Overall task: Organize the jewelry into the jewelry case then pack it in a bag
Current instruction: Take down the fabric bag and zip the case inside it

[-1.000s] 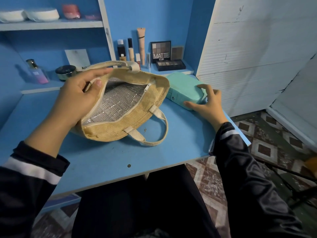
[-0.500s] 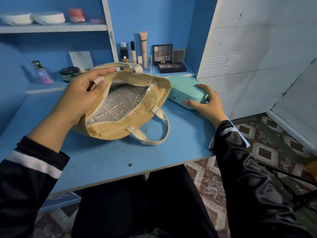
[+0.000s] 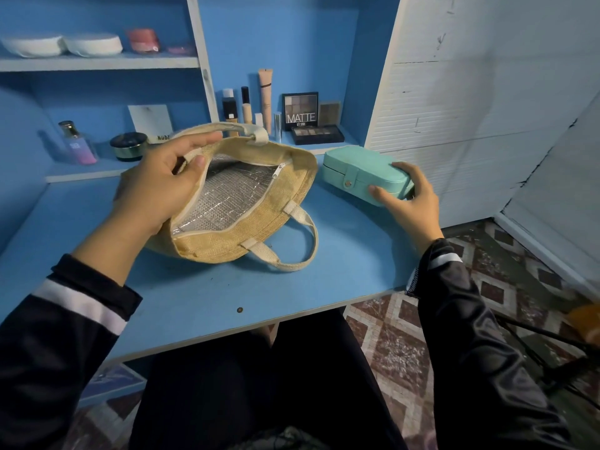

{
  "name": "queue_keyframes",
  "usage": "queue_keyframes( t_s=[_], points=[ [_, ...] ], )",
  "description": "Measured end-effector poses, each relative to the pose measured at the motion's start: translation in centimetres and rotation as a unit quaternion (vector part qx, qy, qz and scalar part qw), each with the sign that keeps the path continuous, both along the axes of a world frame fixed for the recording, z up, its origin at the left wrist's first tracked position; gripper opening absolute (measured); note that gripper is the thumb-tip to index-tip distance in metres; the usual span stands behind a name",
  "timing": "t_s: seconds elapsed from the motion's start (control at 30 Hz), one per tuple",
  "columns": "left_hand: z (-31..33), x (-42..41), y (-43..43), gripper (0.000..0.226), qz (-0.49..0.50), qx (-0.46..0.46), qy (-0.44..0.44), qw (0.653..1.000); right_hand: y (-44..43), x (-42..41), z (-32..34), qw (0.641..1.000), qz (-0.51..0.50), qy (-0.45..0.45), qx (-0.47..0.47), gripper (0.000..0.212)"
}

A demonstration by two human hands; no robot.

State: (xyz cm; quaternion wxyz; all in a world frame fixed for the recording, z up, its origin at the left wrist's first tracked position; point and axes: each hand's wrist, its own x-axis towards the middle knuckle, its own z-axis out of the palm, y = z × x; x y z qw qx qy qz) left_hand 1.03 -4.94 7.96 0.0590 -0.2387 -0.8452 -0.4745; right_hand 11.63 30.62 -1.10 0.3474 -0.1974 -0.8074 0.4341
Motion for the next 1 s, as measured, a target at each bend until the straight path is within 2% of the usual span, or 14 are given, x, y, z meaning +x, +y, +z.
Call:
queue_keyframes(
  t_s=[0.17, 0.4, 0.67, 1.0],
  points=[
    [0.6, 0.6, 1.0, 0.039, 0.001, 0.022, 0.007, 1.000, 0.3, 1.4, 1.3, 0.999, 0.030, 0.041, -0.008, 0.051],
    [0.9, 0.8, 1.9, 0.040, 0.019, 0.026, 0.018, 0.999, -0.5, 1.9, 2.7, 0.990, 0.124, 0.072, -0.015, 0.055],
    [0.9, 0.5, 1.6, 0.040, 0.032, 0.030, 0.022, 0.999, -3.2, 1.4, 2.9, 0.974, 0.221, 0.057, -0.001, 0.059],
    [0.9, 0.6, 1.3, 0.039, 0.017, 0.026, 0.028, 0.999, -7.6, -1.2, 2.1, 0.968, 0.248, 0.033, 0.020, 0.060]
  ],
)
